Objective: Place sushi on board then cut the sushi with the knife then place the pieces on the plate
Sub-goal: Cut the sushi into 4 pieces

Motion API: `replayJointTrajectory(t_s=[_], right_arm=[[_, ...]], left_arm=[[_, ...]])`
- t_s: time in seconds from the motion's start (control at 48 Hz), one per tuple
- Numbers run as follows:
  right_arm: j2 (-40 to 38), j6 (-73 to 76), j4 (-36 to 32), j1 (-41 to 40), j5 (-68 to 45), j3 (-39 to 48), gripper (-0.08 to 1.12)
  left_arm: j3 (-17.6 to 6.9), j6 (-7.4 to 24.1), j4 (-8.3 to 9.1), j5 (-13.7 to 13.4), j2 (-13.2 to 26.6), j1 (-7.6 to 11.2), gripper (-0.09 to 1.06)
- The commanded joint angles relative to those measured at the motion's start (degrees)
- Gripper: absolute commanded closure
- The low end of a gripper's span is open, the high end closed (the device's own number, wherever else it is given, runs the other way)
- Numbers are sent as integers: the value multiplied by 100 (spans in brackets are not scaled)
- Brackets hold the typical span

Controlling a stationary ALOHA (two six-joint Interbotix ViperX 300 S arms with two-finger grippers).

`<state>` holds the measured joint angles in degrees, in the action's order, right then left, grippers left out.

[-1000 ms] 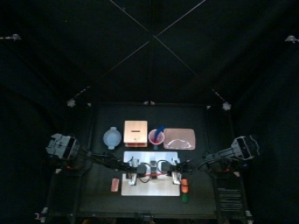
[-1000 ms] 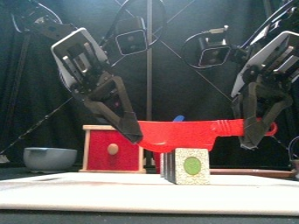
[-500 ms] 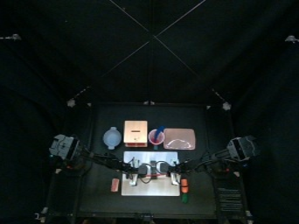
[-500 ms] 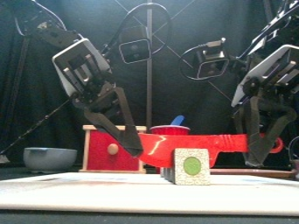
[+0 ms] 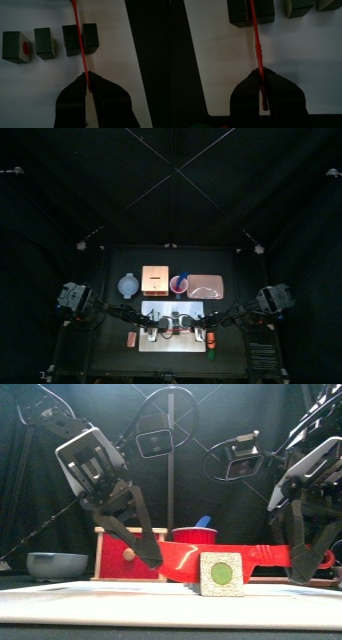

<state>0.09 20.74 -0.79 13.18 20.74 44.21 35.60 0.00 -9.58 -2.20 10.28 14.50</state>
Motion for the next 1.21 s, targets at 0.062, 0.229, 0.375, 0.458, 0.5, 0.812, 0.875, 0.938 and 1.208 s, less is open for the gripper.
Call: replayJointTrajectory(t_s=[0.062,0.229,0.375,0.458,0.5,0.812,0.875,0.938,1.208], right_arm=[[-53,35,70,26,26,-18,66],[26,35,114,62,18,-44,66],[97,35,149,97,18,-62,66],[123,35,193,123,9,-70,66],[123,35,237,158,9,-79,66],[123,44,387,308,26,-114,66],[114,35,387,325,44,-132,66],[97,35,387,334,53,-149,66],[-369,26,255,308,378,-264,66]], left_arm=[[-62,0,-26,-35,-18,158,50],[-53,0,-114,-132,-9,158,50],[-53,0,-202,-229,26,158,50],[-70,9,-281,-290,44,176,50],[-70,9,-299,-316,53,202,50],[-123,18,-316,-343,18,290,50],[-132,18,-308,-369,0,325,50],[-149,26,-290,-378,-35,334,50],[-193,18,26,-387,-360,316,47]])
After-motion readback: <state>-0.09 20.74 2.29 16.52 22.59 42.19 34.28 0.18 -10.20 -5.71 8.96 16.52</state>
